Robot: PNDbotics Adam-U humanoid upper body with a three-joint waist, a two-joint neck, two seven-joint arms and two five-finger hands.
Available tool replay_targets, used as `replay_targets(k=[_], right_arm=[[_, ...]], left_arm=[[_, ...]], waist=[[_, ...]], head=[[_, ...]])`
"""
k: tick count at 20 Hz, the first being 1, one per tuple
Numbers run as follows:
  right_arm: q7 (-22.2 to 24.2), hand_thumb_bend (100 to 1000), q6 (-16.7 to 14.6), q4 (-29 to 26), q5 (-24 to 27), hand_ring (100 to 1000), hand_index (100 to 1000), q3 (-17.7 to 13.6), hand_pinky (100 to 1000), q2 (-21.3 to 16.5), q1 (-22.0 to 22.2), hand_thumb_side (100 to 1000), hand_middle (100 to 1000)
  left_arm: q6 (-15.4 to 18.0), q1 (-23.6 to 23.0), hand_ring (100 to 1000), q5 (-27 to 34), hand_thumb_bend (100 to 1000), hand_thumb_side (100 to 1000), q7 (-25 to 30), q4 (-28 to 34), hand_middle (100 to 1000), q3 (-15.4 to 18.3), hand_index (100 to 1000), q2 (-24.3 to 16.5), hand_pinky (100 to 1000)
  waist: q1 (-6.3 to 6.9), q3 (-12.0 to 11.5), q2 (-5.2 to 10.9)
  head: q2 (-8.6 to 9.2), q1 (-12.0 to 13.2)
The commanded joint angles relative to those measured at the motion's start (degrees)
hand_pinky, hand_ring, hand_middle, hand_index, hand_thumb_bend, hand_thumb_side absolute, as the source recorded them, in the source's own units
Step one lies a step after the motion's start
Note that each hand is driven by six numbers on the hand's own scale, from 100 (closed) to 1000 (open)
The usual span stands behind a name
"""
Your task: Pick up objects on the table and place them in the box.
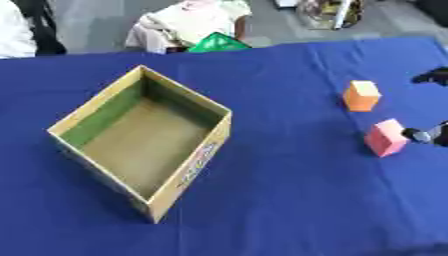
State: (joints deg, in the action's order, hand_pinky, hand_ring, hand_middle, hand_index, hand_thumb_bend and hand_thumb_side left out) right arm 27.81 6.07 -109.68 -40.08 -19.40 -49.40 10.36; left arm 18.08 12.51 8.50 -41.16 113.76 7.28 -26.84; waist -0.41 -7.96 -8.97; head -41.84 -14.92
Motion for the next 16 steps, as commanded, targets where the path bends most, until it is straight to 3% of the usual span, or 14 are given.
replay_targets(k=[1,7,16], right_arm=[[0.0,443,-0.6,0.3,0.1,929,957,-0.3,909,-2.8,-0.5,282,899],[0.2,370,-0.1,1.0,0.8,922,969,0.3,900,-3.0,-0.4,231,904],[1.4,381,-0.3,0.6,0.5,927,972,1.8,902,-3.9,0.1,224,912]], left_arm=[[-0.2,0.3,683,0.0,571,960,0.1,0.8,722,0.3,869,-2.0,845],[-0.2,0.4,683,0.1,571,959,0.1,0.8,723,0.3,869,-2.0,844],[-0.2,0.6,683,0.2,570,958,0.2,0.8,723,0.2,869,-2.1,844]], waist=[[0.07,0.0,0.53],[0.09,-0.1,0.52],[0.08,-0.3,0.46]], head=[[-0.2,0.4],[-0.14,0.7],[-0.11,1.0]])
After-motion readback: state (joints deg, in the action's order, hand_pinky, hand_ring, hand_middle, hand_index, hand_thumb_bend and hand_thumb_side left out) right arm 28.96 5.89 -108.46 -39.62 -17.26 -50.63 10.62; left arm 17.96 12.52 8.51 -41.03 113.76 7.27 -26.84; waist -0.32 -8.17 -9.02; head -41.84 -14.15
